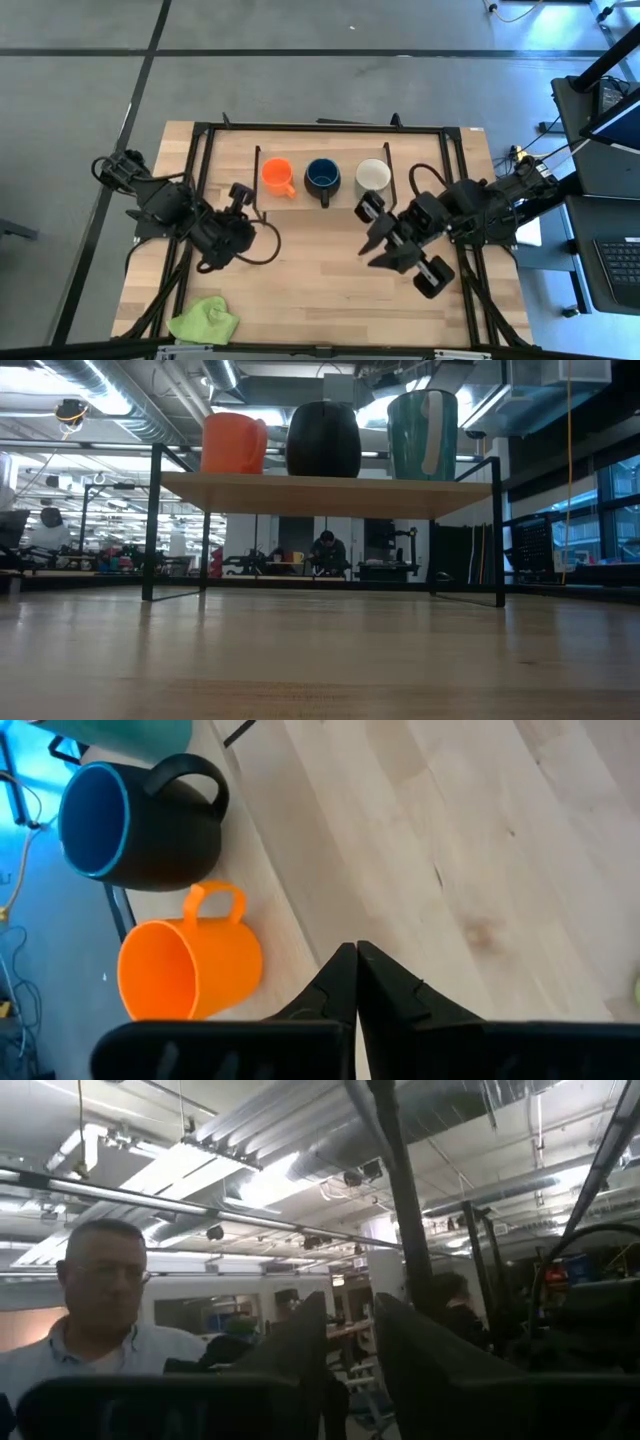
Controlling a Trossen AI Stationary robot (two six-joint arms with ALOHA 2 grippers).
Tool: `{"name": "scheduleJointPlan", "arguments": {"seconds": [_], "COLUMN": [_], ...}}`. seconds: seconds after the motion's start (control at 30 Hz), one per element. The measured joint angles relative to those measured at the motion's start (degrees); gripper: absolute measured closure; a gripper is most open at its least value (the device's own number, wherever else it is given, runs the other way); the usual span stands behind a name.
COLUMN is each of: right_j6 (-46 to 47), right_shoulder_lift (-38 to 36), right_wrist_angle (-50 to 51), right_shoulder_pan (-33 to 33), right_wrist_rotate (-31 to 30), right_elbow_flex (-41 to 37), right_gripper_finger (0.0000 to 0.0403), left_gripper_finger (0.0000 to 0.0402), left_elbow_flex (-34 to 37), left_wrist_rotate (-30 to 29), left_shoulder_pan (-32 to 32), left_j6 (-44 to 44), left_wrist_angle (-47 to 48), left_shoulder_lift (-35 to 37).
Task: Stack small to large cups/mugs on shelf
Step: Put the orange mug on the shelf
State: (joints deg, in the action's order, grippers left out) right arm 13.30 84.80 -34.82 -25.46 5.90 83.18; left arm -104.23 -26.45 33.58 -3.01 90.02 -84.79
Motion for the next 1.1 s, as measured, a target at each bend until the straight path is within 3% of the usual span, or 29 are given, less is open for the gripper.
{"name": "scheduleJointPlan", "arguments": {"seconds": [0.3, 0.63, 0.73, 0.83, 0.9, 1.1], "right_j6": [7.17, -4.71, -9.63, -14.12, -10.58, 0.68], "right_shoulder_lift": [0.18, 0.43, 1.3, 1.68, 1.68, 4.29], "right_wrist_angle": [0.01, 0.16, 1.18, 1.27, 1.54, 8.9], "right_shoulder_pan": [-2.31, -4.01, -4.01, -4.01, -3.99, -4.03], "right_wrist_rotate": [-0.16, -1.36, -4.84, -12.57, -16.66, -16.74], "right_elbow_flex": [-0.02, -0.02, -0.04, -0.11, -0.1, -0.09], "right_gripper_finger": [0.0312, 0.0312, 0.0312, 0.0312, 0.0312, 0.0312], "left_gripper_finger": [0.04, 0.04, 0.0397, 0.0394, 0.0393, 0.0392], "left_elbow_flex": [0.01, 0.01, 0.01, 0.01, 0.01, 0.01], "left_wrist_rotate": [-0.18, -1.06, -1.06, -1.08, -1.08, -1.08], "left_shoulder_pan": [3.89, 5.14, 5.25, 5.27, 5.27, 5.24], "left_j6": [-2.9, -6.01, -6.06, -6.0, -6.0, -5.87], "left_wrist_angle": [0.0, 0.0, 0.0, 0.0, 0.0, 0.0], "left_shoulder_lift": [0.0, 0.0, 0.0, 0.0, 0.0, -0.02]}}
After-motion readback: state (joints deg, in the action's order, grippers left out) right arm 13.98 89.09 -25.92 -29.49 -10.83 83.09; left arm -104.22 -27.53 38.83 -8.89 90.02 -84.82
